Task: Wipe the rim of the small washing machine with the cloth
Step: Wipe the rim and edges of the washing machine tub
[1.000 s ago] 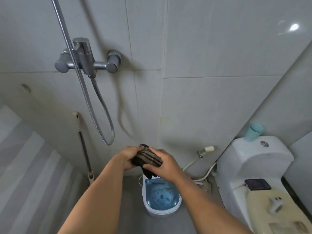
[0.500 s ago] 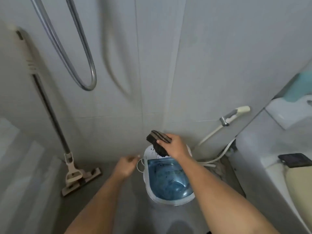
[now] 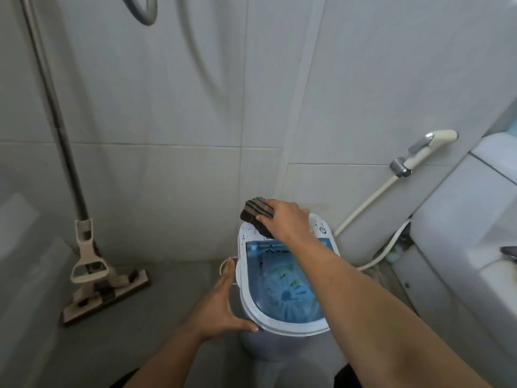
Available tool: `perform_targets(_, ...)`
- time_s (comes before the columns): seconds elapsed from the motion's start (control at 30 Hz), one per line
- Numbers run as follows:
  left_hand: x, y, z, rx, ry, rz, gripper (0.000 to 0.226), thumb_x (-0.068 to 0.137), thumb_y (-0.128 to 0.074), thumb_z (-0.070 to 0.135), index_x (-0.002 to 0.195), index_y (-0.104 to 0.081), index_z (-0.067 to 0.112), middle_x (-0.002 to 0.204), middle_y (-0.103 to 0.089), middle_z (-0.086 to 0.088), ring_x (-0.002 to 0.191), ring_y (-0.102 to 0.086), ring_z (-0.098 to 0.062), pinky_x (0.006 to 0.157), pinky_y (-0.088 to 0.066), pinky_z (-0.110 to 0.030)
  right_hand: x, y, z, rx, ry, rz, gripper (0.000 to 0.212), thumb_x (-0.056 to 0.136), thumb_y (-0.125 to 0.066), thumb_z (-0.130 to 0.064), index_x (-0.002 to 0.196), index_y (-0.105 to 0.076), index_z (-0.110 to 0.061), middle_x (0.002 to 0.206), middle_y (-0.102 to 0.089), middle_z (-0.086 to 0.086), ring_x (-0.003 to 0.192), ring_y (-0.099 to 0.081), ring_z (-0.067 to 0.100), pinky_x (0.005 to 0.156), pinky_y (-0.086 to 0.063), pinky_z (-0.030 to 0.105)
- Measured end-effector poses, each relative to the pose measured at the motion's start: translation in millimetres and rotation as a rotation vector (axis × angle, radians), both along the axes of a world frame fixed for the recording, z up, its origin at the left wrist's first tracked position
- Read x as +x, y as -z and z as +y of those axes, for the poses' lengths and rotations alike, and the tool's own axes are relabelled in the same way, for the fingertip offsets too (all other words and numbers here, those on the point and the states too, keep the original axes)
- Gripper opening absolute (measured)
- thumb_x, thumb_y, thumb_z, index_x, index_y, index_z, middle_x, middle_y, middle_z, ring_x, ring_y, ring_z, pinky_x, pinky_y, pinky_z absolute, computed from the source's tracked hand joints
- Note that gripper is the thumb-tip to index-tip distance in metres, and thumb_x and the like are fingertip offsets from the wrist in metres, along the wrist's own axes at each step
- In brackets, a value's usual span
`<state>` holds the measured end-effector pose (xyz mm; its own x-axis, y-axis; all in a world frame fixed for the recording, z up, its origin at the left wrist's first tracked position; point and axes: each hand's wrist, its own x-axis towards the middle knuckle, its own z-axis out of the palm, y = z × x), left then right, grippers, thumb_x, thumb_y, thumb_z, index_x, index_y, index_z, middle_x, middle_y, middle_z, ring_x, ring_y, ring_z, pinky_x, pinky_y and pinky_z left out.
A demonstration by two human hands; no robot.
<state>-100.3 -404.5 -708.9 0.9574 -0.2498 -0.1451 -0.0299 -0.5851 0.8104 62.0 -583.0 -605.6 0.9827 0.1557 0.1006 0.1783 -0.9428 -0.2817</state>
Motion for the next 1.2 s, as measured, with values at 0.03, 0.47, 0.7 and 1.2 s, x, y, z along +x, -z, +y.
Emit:
perform_targets(0.03,0,1,-2,-0.016,0.001,-0.012,0.151,0.044,-0.090,0.076,0.152,0.012,0.053,0.157,0.018,0.039,0.146,0.011,0.015,0.123,-0.010,-0.026,-1,2,3,-0.082,-0.012,-0.002,0.047,0.091,-0.058,-0.060,0.131,-0.062,-0.034,0.116,-0.071,0.000,0.111,-0.059,0.028,0.091,-0.039,0.046)
perform_targets(0.47,3,0,-1,0.016,-0.019,-0.070,0.147,0.047,-0.084,0.082,0.154,0.010,0.044,0.160,0.012,0.031,0.152,0.001,0.004,0.123,-0.014,-0.022,-7,39,17,-0.254,-0.323,0.102,0.066,0.102,-0.042,-0.051,0.159,-0.024,-0.022,0.169,-0.018,0.007,0.154,-0.015,0.034,0.123,-0.021,0.054)
perform_targets(0.7,7,9,1,0.009,-0.044,-0.083,0.153,0.046,-0.083,0.084,0.160,0.007,0.036,0.162,0.011,0.030,0.151,0.001,0.007,0.121,-0.013,-0.018,-10,61,18,-0.155,-0.270,0.021,0.089,0.086,-0.003,-0.069,0.158,-0.029,-0.024,0.169,-0.019,0.007,0.156,-0.013,0.030,0.126,-0.013,0.046)
perform_targets(1.2,5,13,1,0.040,-0.037,-0.108,0.149,0.047,-0.082,0.084,0.161,0.001,0.035,0.162,0.007,0.031,0.151,-0.001,0.007,0.123,-0.018,-0.023,-24,73,26,-0.097,-0.231,0.038,0.058,0.105,-0.041,-0.049,0.156,-0.034,-0.023,0.169,-0.019,0.008,0.156,-0.011,0.030,0.125,-0.010,0.048)
